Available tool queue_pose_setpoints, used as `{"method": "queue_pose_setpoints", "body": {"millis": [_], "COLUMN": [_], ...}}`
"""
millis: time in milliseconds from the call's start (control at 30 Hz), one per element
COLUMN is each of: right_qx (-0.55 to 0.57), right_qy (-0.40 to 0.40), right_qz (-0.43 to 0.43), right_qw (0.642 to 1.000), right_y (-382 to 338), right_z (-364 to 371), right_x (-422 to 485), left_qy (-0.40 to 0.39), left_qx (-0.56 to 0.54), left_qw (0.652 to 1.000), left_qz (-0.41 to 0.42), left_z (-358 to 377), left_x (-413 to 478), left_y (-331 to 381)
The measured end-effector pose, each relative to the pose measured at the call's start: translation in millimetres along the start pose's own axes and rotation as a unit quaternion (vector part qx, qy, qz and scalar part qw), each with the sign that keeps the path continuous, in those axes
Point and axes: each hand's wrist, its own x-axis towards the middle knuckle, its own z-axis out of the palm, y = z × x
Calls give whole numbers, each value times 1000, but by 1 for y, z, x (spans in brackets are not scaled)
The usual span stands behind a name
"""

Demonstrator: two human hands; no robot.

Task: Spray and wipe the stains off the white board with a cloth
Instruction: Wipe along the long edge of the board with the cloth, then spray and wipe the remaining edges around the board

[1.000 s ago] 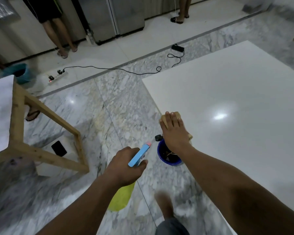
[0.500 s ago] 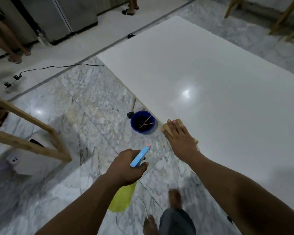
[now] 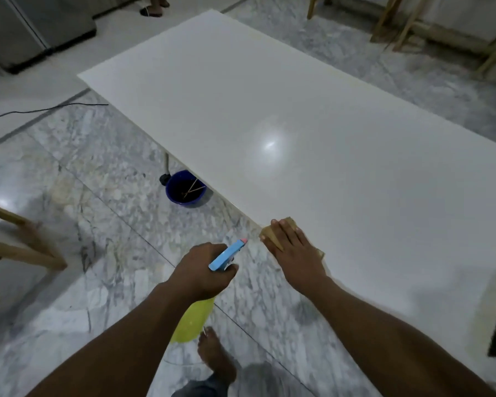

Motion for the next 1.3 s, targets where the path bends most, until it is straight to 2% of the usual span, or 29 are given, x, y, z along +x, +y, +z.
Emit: {"method": "queue_pose_setpoints", "body": {"millis": [333, 467, 567, 667, 733, 767, 800, 833, 867, 900, 933, 967, 1000, 1033, 1067, 1100, 1167, 1200, 1300], "right_qx": [-3, -12, -32, 39, 167, 253, 366, 460, 543, 640, 739, 822, 870, 898, 917, 914, 909, 903, 911], "right_qy": [15, -14, -2, 12, 17, 30, 33, 60, 85, 114, 126, 128, 168, 245, 275, 297, 278, 286, 285], "right_qz": [26, 36, 48, 86, 136, 185, 259, 354, 445, 496, 484, 411, 312, 261, 221, 226, 304, 318, 297], "right_qw": [1000, 999, 998, 995, 976, 949, 893, 812, 707, 576, 451, 372, 344, 257, 185, 158, 62, 34, 6], "right_y": [87, 111, 124, 129, 130, 129, 129, 131, 137, 145, 154, 158, 165, 171, 174, 178, 184, 184, 193], "right_z": [41, 50, 51, 62, 75, 74, 62, 47, 38, 27, 17, 2, -11, -17, -26, -43, -66, -77, -101], "right_x": [-248, -327, -376, -418, -450, -463, -474, -481, -486, -490, -496, -496, -493, -497, -493, -484, -468, -461, -433], "left_qy": [-49, -54, -72, -90, -104, -108, -108, -105, -101, -96, -95, -96, -102, -109, -114, -117, -129, -138, -176], "left_qx": [-3, -6, 9, 31, 53, 61, 68, 72, 74, 73, 69, 65, 66, 69, 71, 71, 71, 78, 117], "left_qw": [997, 996, 993, 988, 983, 981, 980, 979, 979, 978, 977, 976, 973, 969, 966, 962, 954, 948, 931], "left_qz": [54, 77, 98, 122, 140, 146, 151, 157, 162, 171, 179, 187, 197, 210, 221, 235, 261, 275, 297], "left_z": [160, 201, 222, 231, 234, 234, 234, 235, 234, 234, 233, 233, 231, 230, 228, 225, 218, 214, 202], "left_x": [-67, -92, -112, -120, -123, -124, -124, -123, -122, -121, -120, -120, -121, -121, -121, -120, -115, -111, -94], "left_y": [159, 198, 223, 241, 253, 259, 267, 277, 284, 292, 302, 311, 322, 332, 342, 354, 374, 384, 405]}}
